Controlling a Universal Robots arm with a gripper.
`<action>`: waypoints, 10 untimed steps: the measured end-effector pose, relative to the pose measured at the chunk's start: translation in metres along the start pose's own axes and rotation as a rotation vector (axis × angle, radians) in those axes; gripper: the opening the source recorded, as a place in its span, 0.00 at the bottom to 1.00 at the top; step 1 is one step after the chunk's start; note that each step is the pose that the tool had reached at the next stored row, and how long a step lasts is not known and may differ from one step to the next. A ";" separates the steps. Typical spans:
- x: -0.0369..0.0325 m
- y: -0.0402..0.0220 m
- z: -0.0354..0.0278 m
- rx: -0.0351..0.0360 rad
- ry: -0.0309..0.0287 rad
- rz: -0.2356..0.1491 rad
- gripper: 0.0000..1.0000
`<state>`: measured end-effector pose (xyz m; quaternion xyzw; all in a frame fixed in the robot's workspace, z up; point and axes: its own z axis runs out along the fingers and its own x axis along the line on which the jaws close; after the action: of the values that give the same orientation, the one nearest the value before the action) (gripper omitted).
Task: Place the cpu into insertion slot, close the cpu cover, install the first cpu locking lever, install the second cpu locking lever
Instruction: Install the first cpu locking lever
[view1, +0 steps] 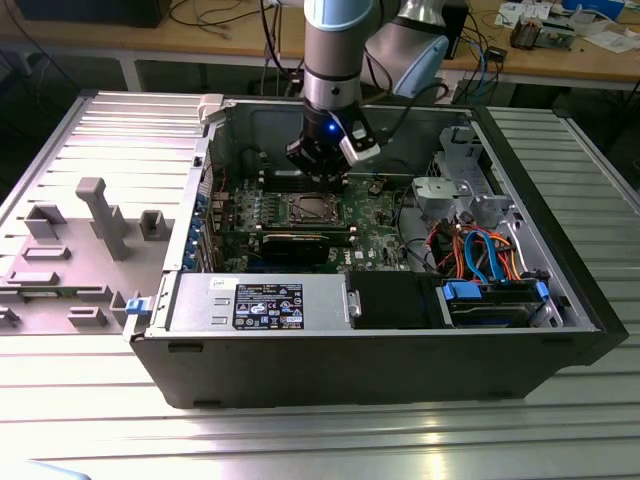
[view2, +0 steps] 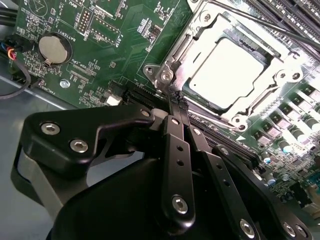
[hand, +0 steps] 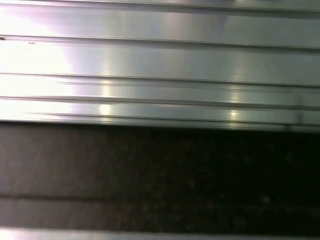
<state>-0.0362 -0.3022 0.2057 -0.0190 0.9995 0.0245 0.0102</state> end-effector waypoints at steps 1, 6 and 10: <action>-0.0002 0.0000 0.0003 0.0001 -0.0001 0.001 0.11; -0.0008 -0.0001 0.0006 0.0001 -0.0002 0.003 0.11; -0.0009 0.0000 -0.0013 0.0000 -0.0003 0.003 0.11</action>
<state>-0.0353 -0.3022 0.2069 -0.0174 0.9995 0.0245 0.0103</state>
